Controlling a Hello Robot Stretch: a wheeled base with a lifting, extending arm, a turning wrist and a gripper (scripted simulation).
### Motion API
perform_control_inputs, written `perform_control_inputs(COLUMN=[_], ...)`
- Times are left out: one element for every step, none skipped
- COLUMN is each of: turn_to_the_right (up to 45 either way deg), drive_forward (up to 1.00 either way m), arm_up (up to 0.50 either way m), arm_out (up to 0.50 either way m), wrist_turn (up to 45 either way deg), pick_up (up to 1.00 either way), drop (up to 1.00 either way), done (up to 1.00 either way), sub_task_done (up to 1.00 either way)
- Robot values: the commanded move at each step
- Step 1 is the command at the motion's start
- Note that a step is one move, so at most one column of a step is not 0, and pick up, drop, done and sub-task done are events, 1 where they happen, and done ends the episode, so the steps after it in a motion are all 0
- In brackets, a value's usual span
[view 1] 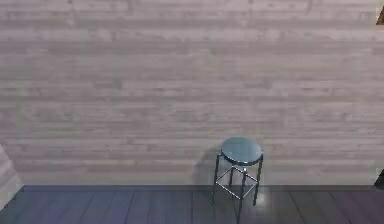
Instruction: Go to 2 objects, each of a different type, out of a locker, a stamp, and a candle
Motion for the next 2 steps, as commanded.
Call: perform_control_inputs(turn_to_the_right=[45.0, 15.0], drive_forward=[0.0, 0.0], arm_up=[0.0, 0.0], arm_out=[0.0, 0.0], wrist_turn=[0.0, 0.0], pick_up=[0.0, 0.0], drop=[0.0, 0.0], done=[0.0, 0.0], sub_task_done=[0.0, 0.0])
